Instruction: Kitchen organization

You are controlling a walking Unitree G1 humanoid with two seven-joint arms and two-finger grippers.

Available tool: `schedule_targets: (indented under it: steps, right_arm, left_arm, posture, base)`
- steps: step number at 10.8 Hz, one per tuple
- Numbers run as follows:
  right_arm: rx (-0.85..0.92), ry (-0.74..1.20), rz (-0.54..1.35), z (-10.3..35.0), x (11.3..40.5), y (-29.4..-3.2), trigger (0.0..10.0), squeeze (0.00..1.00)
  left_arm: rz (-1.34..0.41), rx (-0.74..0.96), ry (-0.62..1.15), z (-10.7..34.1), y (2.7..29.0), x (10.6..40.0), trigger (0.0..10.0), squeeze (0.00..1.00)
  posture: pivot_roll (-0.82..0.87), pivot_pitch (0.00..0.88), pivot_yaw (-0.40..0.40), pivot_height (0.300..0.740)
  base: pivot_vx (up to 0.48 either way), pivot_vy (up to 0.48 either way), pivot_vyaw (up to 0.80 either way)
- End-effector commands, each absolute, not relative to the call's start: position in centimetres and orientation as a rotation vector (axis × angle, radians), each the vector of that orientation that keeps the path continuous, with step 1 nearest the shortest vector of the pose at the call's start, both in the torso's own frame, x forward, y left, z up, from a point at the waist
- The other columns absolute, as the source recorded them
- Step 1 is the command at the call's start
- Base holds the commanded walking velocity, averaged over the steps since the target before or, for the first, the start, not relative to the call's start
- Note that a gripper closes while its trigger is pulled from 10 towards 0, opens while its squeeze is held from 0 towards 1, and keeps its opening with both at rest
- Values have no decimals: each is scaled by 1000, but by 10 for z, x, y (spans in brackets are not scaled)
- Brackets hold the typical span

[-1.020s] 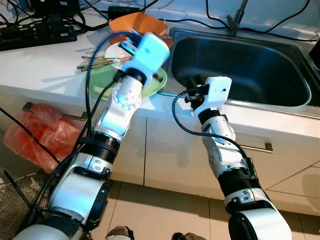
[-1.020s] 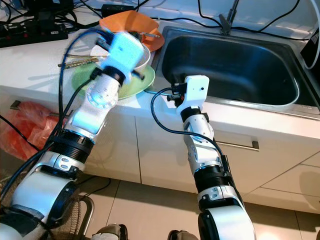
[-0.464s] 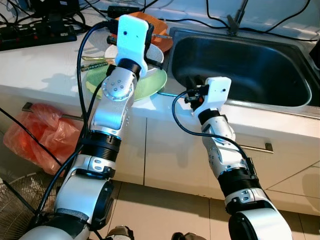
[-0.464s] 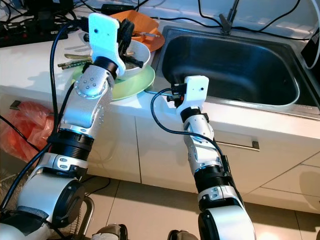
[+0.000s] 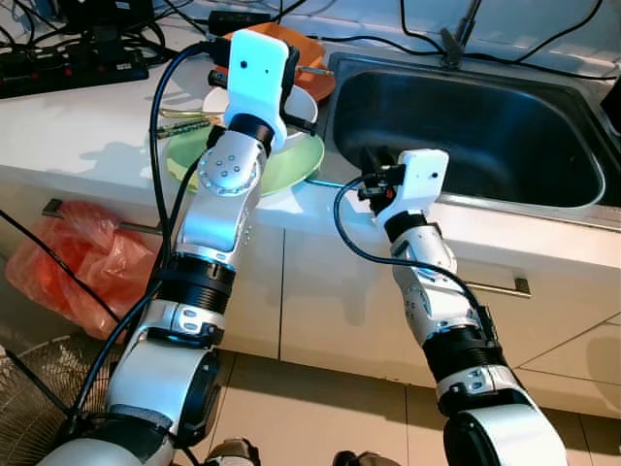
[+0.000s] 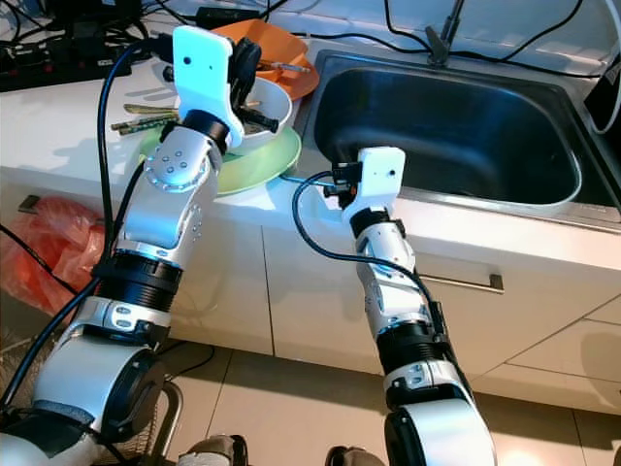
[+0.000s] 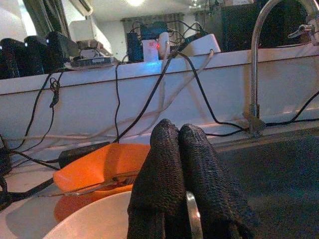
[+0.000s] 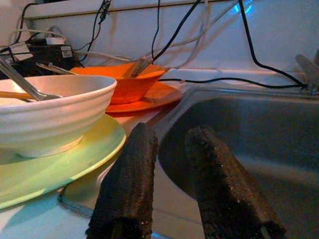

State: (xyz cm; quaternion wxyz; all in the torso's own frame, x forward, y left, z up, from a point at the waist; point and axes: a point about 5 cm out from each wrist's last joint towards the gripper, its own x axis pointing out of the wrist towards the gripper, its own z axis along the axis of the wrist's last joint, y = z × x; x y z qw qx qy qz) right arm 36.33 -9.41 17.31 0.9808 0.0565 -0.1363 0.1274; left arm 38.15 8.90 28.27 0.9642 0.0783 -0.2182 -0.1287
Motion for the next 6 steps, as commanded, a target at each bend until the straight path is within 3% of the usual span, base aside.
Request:
schedule_targets:
  steps: [1,4,6]
  right_arm:
    - [112,-274,252,174,365,-95,10000,0]
    - [112,-274,252,174,365,-95,10000,0]
    - [119,-280,242,175,365,-96,10000,0]
  left_arm:
    - [-279,150,-485,297,84,379,10000,0]
    - [-279,150,-485,297,84,379,10000,0]
    - [-284,54,-609,307,92,363,10000,0]
  posture:
    - [73,101,-54,740]
    - [73,101,-54,740]
    - [77,99,-55,740]
  base:
    - [0,0,0]
    - [0,0,0]
    - [0,0,0]
